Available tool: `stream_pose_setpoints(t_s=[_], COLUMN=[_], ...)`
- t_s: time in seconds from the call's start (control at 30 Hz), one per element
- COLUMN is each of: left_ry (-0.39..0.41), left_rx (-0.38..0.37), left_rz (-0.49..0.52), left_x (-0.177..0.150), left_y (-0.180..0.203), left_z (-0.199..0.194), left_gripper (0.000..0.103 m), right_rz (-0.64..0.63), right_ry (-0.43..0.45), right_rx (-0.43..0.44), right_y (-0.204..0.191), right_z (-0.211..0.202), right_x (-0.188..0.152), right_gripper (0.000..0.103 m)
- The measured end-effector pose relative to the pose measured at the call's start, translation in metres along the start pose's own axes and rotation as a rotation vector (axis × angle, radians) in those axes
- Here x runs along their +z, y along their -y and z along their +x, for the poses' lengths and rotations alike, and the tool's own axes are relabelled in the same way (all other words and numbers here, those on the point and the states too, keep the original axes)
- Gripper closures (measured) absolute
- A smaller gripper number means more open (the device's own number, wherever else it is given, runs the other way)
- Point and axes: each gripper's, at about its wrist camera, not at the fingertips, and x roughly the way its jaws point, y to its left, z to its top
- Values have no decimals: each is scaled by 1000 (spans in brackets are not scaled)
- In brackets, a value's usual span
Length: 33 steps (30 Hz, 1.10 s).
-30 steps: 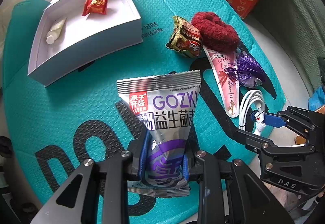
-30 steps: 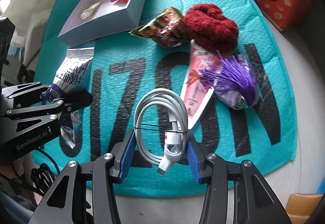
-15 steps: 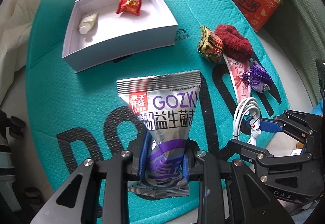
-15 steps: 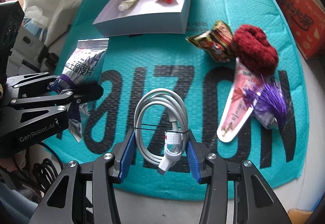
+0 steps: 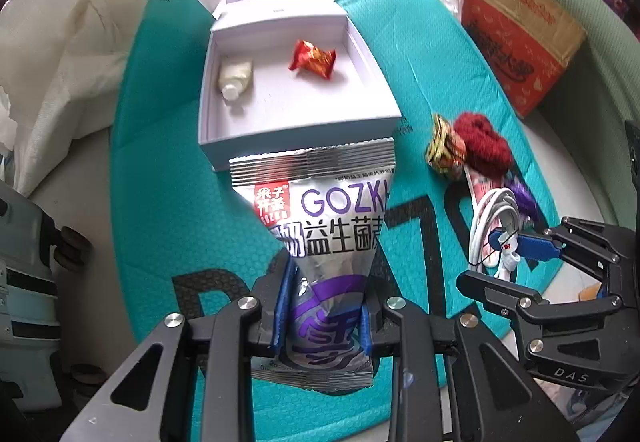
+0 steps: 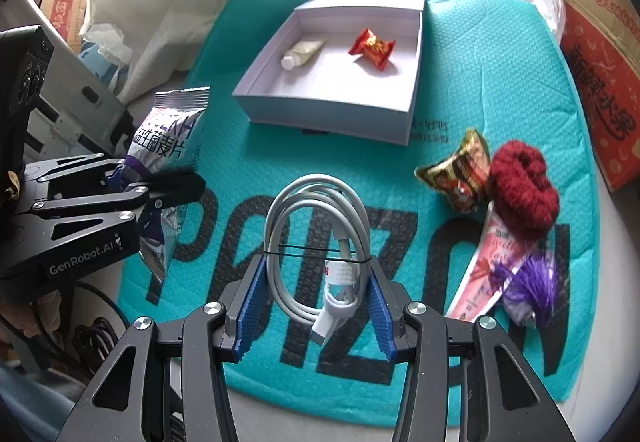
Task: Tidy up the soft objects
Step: 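Carry the GOZK bag with left tool while right tool carries the cable to the white box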
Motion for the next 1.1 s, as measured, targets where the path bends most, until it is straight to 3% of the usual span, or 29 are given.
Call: stream_pose_setpoints(t_s=[0.67, 1.1], left_ry=[169, 289], left_rx=[4, 10], left_rz=[-19, -24], left_x=[68, 125], left_y=[-19, -31], left_z=[-57, -88], left_gripper=[76, 76], right_rz=[-32, -55], right_ry=[146, 225], right_rx=[-28, -15], right_y=[0, 5], right_z=[-50, -71], right_x=[77, 148], right_gripper=[56, 56])
